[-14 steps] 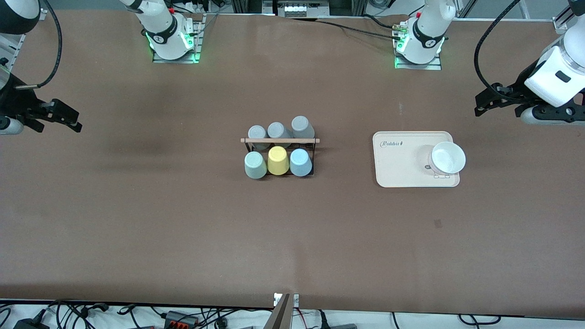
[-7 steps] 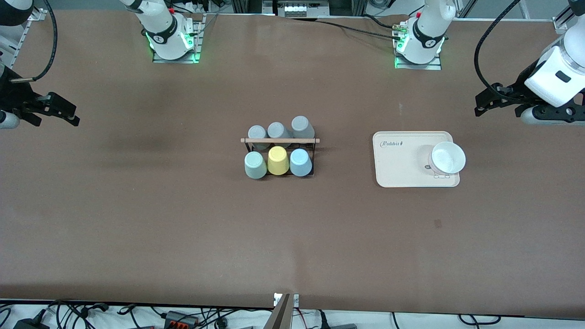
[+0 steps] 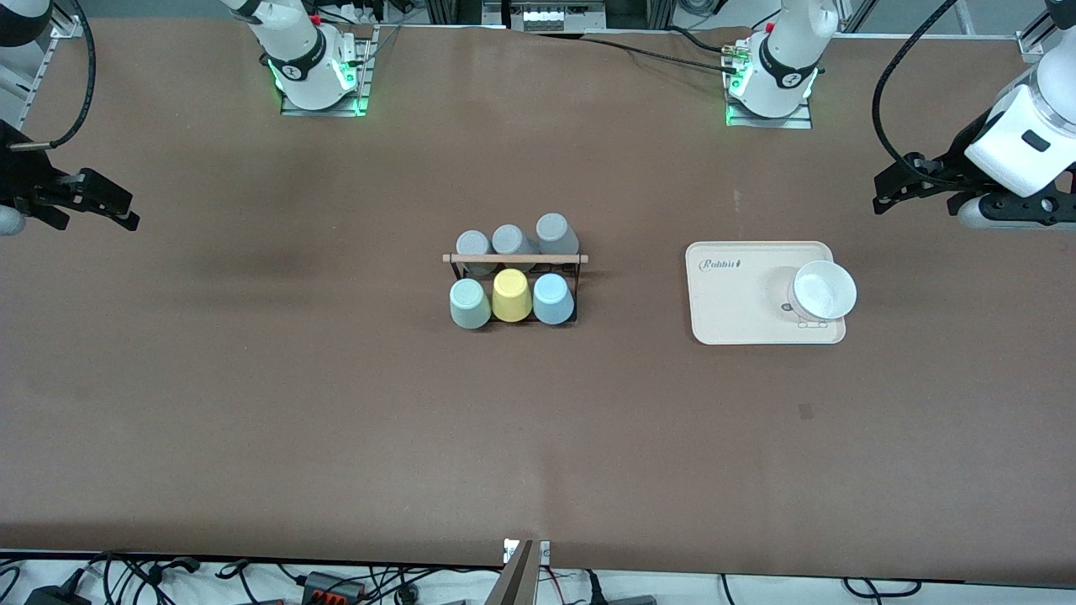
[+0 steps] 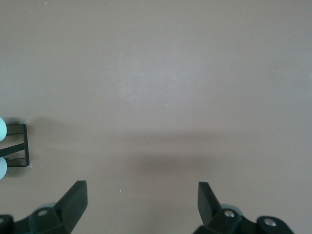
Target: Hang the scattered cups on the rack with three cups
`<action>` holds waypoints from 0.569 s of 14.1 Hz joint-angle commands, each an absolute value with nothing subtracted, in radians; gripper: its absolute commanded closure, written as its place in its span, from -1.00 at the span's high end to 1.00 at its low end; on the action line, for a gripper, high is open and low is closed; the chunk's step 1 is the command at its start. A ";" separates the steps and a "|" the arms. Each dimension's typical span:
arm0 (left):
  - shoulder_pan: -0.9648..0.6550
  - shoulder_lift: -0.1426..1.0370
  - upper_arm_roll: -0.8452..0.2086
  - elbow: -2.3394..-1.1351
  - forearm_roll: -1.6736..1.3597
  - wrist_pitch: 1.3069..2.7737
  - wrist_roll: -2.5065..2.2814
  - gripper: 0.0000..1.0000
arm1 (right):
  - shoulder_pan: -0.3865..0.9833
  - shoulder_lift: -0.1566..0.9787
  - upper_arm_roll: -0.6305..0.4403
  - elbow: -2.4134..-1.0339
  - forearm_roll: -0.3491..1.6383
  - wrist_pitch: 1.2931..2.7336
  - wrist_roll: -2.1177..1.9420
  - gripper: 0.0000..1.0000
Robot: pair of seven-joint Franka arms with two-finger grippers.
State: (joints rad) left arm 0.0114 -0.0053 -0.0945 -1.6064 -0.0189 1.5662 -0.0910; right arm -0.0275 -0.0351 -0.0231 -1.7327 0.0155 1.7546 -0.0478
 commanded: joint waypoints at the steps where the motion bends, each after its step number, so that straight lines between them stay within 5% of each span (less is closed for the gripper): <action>1: 0.017 -0.003 -0.100 -1.585 -0.026 1.545 -0.089 1.00 | -0.038 -0.048 0.000 -1.727 0.006 1.736 -0.054 1.00; 8: 0.017 -0.003 -0.100 -1.580 -0.026 1.545 -0.089 1.00 | -0.040 -0.060 -0.002 -1.733 0.005 1.715 -0.052 1.00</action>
